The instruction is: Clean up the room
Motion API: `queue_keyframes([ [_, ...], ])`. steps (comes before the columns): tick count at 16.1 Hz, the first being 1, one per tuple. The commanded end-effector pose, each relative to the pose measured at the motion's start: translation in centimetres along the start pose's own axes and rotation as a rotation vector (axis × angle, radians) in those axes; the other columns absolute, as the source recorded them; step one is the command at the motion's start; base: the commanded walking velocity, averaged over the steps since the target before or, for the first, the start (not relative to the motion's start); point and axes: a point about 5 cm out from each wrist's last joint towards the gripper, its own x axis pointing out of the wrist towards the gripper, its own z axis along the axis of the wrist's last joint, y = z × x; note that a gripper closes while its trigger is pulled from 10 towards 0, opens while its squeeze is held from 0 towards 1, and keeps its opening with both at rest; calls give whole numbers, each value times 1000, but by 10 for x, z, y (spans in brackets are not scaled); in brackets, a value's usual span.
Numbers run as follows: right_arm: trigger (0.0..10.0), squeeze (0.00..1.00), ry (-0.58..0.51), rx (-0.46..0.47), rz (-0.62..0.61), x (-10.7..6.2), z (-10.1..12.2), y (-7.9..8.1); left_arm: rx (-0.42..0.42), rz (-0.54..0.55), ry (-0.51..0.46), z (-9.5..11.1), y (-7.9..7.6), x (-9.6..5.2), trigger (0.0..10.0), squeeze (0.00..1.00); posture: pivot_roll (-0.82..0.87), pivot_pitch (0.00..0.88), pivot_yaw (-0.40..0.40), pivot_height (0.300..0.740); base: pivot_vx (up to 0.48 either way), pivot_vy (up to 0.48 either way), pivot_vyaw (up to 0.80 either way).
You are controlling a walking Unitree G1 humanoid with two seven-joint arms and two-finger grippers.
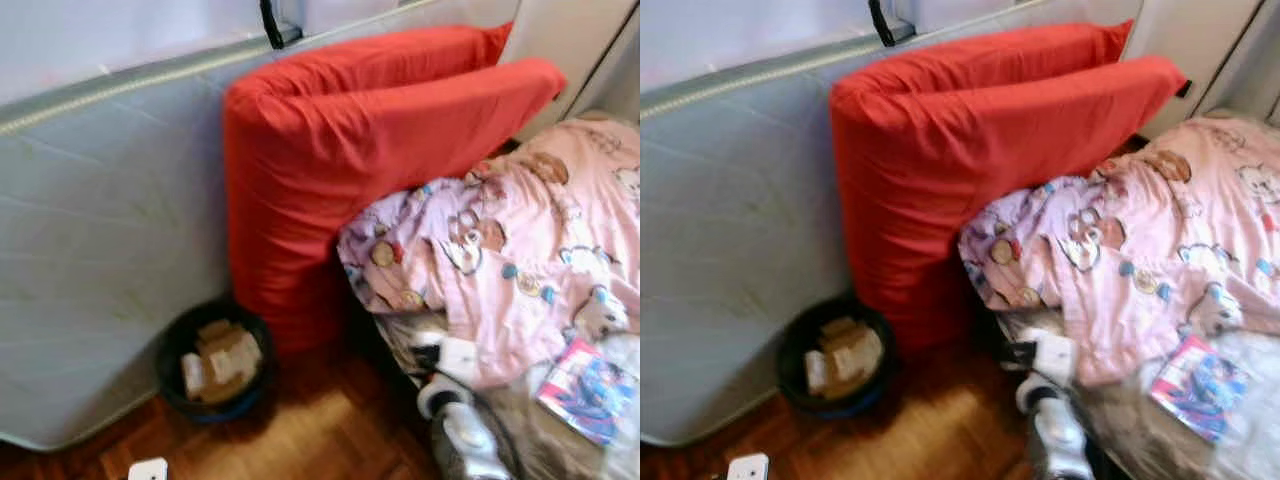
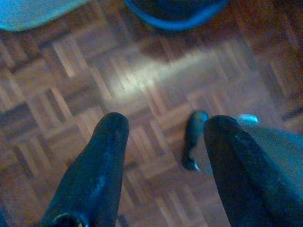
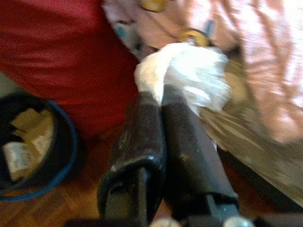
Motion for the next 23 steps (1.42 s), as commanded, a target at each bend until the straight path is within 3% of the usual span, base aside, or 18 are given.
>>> queue_keyframes([
  [1,10000,0,10,-10,-31,-2,-2,-12,4,-2,43,-12,-3,-3,10000,0,82,92,2,740,0,319,0],
  [7,10000,0,9,-23,-28,-1,1,-15,-6,2,59,-15,-4,-3,10000,0,76,93,-15,740,0,319,0],
  [13,10000,0,-2,-57,-18,3,12,-23,-49,27,46,-14,9,-5,10000,0,70,103,-64,740,0,318,0],
  [15,10000,0,-5,-63,-13,4,14,-22,-55,24,46,-14,6,-5,10000,0,69,109,-66,740,0,321,0],
  [20,10000,0,8,-63,-5,2,8,-19,-43,3,39,-7,-16,1,10000,0,74,122,-57,740,0,318,0],
  [23,10000,0,9,-60,-9,1,8,-19,-32,-2,27,-1,-20,3,10000,0,72,123,-54,740,0,214,0],
])
